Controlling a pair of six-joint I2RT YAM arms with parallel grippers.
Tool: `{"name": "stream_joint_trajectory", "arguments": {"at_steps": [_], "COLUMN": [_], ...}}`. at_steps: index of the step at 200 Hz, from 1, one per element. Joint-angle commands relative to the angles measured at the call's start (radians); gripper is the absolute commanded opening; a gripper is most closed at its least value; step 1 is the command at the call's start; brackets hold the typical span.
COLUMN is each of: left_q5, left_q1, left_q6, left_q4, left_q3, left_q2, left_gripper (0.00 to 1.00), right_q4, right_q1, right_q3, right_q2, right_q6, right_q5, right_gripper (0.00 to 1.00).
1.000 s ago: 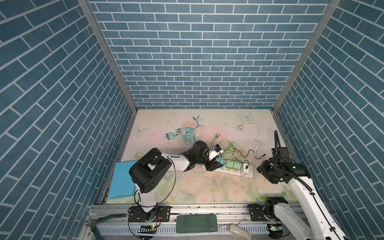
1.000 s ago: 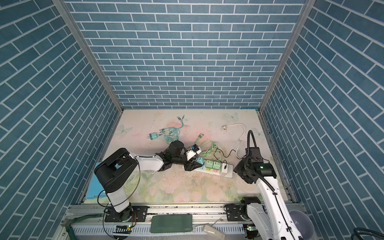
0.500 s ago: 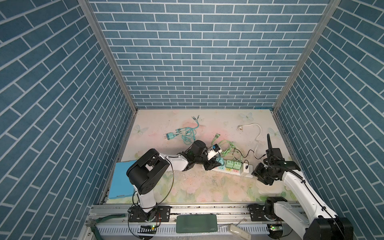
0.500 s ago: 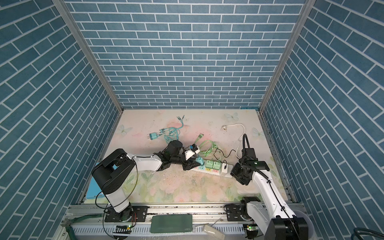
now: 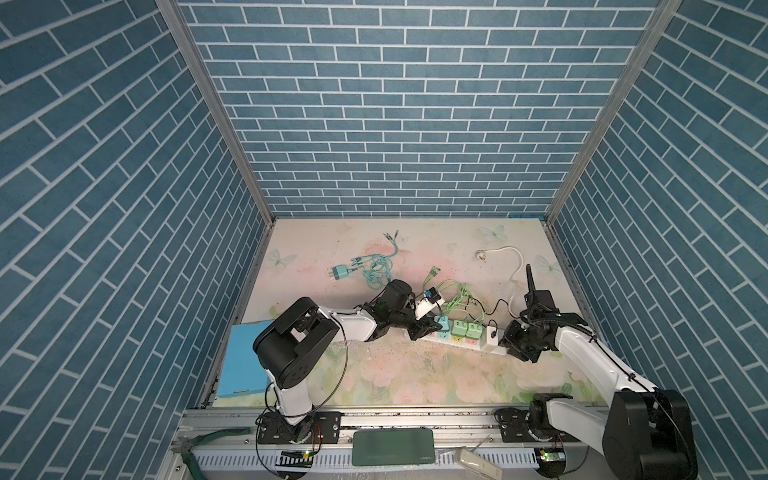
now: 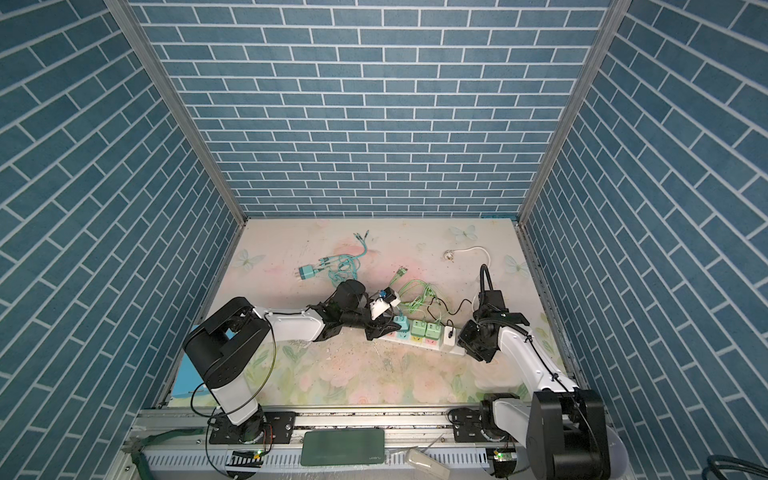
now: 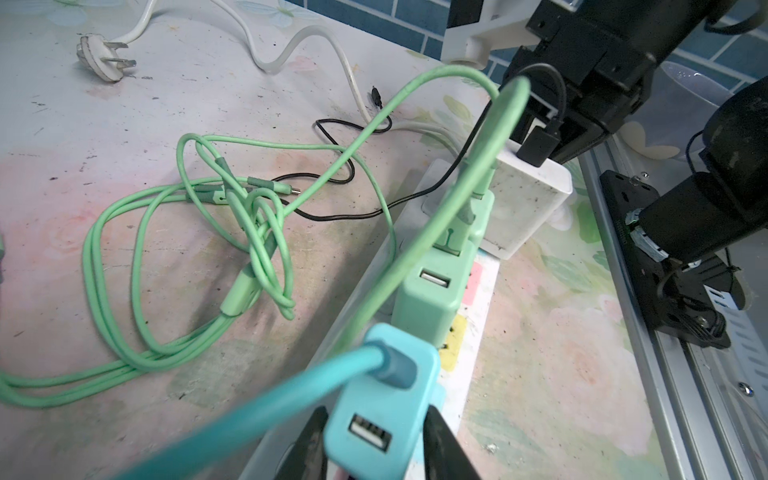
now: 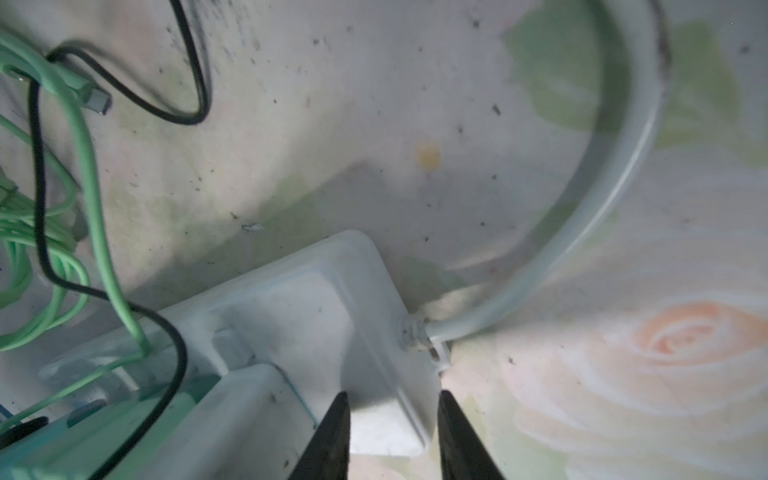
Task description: Insert the plug
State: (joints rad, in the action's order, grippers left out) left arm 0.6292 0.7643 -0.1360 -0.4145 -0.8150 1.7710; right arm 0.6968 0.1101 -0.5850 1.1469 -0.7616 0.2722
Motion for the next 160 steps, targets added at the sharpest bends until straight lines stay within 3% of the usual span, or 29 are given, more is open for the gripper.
{"name": "stream_joint_trajectory", "arguments": {"at_steps": [1,72,160], "left_q5": [0.014,0.013,-0.031], "left_q1": [-0.003,0.023,0.045], "left_q6": [-0.019,-0.079,-0.101], "left_q4": [0.029,0.098,0.059], "left_q3": [-0.026,-0.053,0.064], "left_q2": [0.011,0.036,-0.005], "left_gripper": [0.37,0.32,0.23], "right_q4": [-0.037,-0.077,-0.101], "right_q1": [0.021,0.052,0.072], "right_q3": [0.015,0.021,0.034], "right_q2": [0.032,0.100,0.100], "right_q6": [0.010,0.010,-0.011], "right_q5": [0.006,0.015,0.005], "right_gripper": [0.36,0.34,0.33]}}
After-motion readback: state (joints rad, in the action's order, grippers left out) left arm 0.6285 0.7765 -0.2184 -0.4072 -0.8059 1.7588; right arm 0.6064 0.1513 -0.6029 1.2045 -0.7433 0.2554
